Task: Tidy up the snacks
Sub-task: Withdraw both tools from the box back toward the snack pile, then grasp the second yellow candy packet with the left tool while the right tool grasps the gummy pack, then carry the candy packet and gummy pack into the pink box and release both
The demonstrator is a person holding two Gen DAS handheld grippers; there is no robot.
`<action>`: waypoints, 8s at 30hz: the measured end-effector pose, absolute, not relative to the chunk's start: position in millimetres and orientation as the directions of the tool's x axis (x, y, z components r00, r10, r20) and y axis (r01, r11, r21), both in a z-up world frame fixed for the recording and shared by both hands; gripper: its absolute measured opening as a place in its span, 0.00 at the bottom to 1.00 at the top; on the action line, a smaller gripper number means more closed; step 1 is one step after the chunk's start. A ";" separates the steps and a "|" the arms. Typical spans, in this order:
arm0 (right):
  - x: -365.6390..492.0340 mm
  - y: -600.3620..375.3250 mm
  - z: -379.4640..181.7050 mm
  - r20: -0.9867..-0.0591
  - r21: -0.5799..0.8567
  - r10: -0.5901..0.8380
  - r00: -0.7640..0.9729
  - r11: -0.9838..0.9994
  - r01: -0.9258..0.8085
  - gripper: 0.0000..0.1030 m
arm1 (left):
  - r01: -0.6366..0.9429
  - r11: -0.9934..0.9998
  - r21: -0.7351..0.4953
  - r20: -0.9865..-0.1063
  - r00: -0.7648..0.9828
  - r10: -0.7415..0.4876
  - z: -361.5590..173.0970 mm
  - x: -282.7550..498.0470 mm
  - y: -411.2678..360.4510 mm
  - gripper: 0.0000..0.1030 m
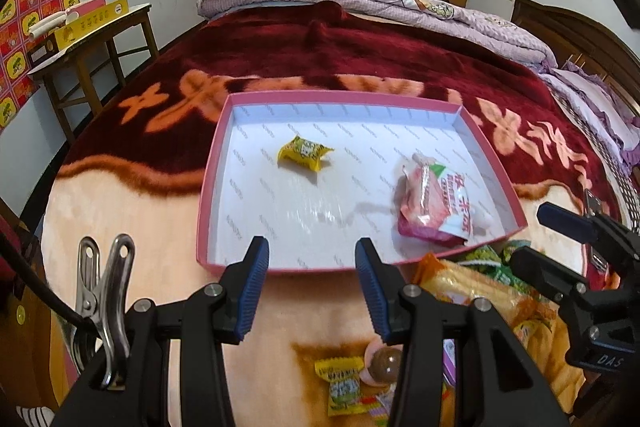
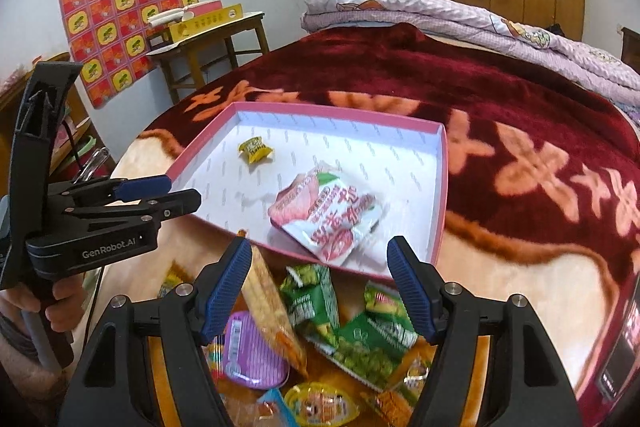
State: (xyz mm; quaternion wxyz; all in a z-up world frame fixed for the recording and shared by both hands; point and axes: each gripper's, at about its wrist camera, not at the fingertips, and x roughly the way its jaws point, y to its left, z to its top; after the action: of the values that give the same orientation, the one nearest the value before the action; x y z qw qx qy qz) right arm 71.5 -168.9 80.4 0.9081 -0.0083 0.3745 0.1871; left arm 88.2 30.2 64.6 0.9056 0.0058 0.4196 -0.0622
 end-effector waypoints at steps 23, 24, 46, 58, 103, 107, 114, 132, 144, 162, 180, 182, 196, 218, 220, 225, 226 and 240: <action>41.7 -182.6 60.0 -0.723 0.160 0.332 0.606 0.934 -0.320 0.70 | 0.118 0.992 -0.053 -0.793 0.599 -0.114 53.2 56.8 26.8 0.46; 41.0 -183.7 59.3 -0.724 0.162 0.331 0.605 0.934 -0.318 0.70 | 0.119 0.991 -0.053 -0.795 0.596 -0.114 52.4 56.1 26.7 0.46; 35.7 -204.0 47.7 -0.733 0.191 0.330 0.595 0.939 -0.285 0.70 | 0.131 0.991 -0.040 -0.820 0.562 -0.108 38.0 48.6 23.8 0.46; 34.6 -207.5 46.7 -0.735 0.197 0.329 0.593 0.940 -0.278 0.70 | 0.140 0.988 -0.059 -0.847 0.517 -0.124 19.7 37.6 27.0 0.46; 41.5 -250.7 23.0 -0.760 0.218 0.257 0.597 0.966 -0.139 0.46 | 0.138 0.988 -0.070 -0.817 0.560 -0.136 26.6 32.6 34.5 0.23; 39.4 -250.3 25.7 -0.753 0.212 0.259 0.606 0.966 -0.149 0.45 | 0.135 0.988 -0.070 -0.814 0.565 -0.135 30.2 33.8 36.0 0.23; 34.4 -246.2 38.6 -0.728 0.199 0.266 0.632 0.964 -0.176 0.43 | 0.120 0.990 -0.075 -0.800 0.585 -0.132 38.9 35.2 41.0 0.23; 34.9 -237.9 56.4 -0.696 0.204 0.294 0.655 0.956 -0.212 0.42 | 0.121 0.991 -0.065 -0.768 0.627 -0.127 58.8 44.6 45.2 0.23; 45.8 -226.1 67.4 -0.690 0.177 0.299 0.659 0.953 -0.247 0.42 | 0.105 0.993 -0.054 -0.736 0.668 -0.111 75.7 63.6 51.4 0.23; 68.1 -215.5 74.7 -0.688 0.167 0.307 0.658 0.949 -0.268 0.42 | 0.076 0.996 -0.048 -0.742 0.665 -0.087 67.5 110.1 59.4 0.23; 113.1 -206.0 82.8 -0.676 0.158 0.291 0.678 0.955 -0.252 0.42 | 0.101 0.994 -0.046 -0.755 0.648 -0.101 53.7 131.5 49.0 0.23; 120.7 -204.6 81.7 -0.676 0.157 0.286 0.679 0.956 -0.246 0.42 | 0.100 0.994 -0.042 -0.754 0.649 -0.097 52.9 134.9 47.9 0.23; 161.8 -196.3 71.6 -0.680 0.143 0.265 0.683 0.962 -0.230 0.42 | 0.084 0.996 -0.034 -0.773 0.629 -0.079 37.0 159.1 47.7 0.23; 172.2 -191.7 60.9 -0.674 0.153 0.292 0.679 0.954 -0.257 0.51 | 0.079 0.996 -0.026 -0.782 0.619 -0.070 35.2 160.3 41.9 0.41; 170.5 -190.9 63.4 -0.667 0.151 0.293 0.685 0.953 -0.261 0.55 | 0.078 0.996 -0.031 -0.781 0.620 -0.073 37.3 158.9 42.3 0.41; 165.3 -190.3 69.3 -0.655 0.151 0.296 0.696 0.953 -0.263 0.56 | 0.077 0.996 -0.049 -0.776 0.625 -0.086 45.5 153.8 43.8 0.41; 164.2 -190.3 69.9 -0.653 0.153 0.297 0.696 0.953 -0.263 0.56 | 0.078 0.996 -0.050 -0.775 0.626 -0.088 46.4 153.1 43.9 0.41; 143.1 -190.4 79.8 -0.635 0.170 0.323 0.701 0.945 -0.281 0.56 | 0.103 0.993 -0.059 -0.756 0.645 -0.112 64.7 137.9 39.0 0.42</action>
State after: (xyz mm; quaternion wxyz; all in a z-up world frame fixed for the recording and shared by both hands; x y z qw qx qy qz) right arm 143.1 -190.4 79.8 0.9219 0.0302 0.3499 0.1638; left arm 137.9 39.0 64.7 0.9069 -0.0052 0.4172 -0.0591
